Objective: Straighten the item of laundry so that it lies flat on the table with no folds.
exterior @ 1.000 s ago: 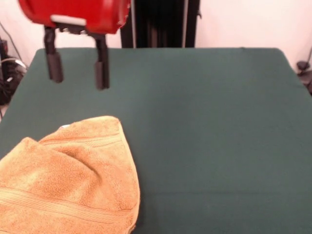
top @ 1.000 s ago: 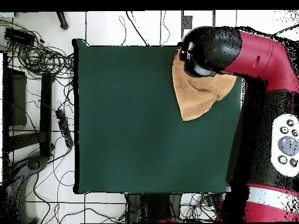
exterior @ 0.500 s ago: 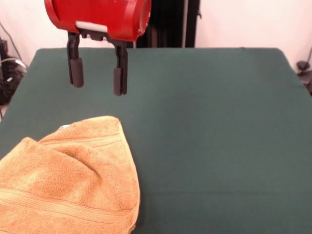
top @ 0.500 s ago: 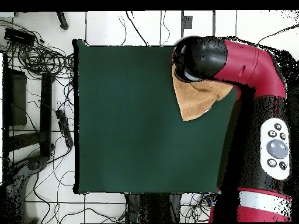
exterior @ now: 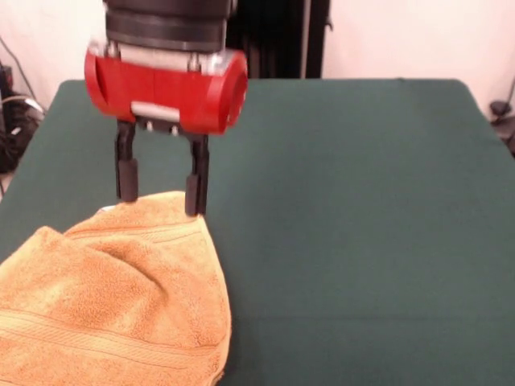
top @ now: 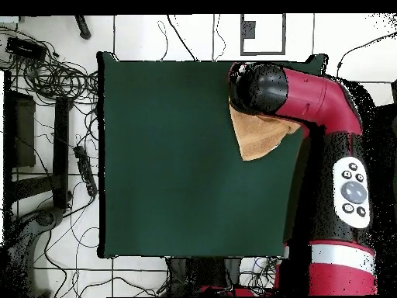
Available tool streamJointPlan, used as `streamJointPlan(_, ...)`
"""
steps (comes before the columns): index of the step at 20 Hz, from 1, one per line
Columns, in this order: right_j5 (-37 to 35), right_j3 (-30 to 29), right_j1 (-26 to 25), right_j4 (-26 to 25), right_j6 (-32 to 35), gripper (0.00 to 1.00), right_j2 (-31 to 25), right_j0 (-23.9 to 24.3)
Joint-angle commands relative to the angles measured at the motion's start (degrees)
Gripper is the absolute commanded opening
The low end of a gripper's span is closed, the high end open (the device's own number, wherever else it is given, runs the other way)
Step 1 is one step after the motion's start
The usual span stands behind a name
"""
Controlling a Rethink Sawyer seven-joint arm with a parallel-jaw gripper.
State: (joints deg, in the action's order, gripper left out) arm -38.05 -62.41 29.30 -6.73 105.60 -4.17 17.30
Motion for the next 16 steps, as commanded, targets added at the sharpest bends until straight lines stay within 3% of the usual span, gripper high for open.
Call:
streamJointPlan(1, 6.46, -13.3, -7.7, 1.07, 12.87, 1.0, -1.12, -1.32)
streamJointPlan(16, 14.85, -27.49, -5.91, 2.95, 14.52, 1.0, 0.29, -1.26)
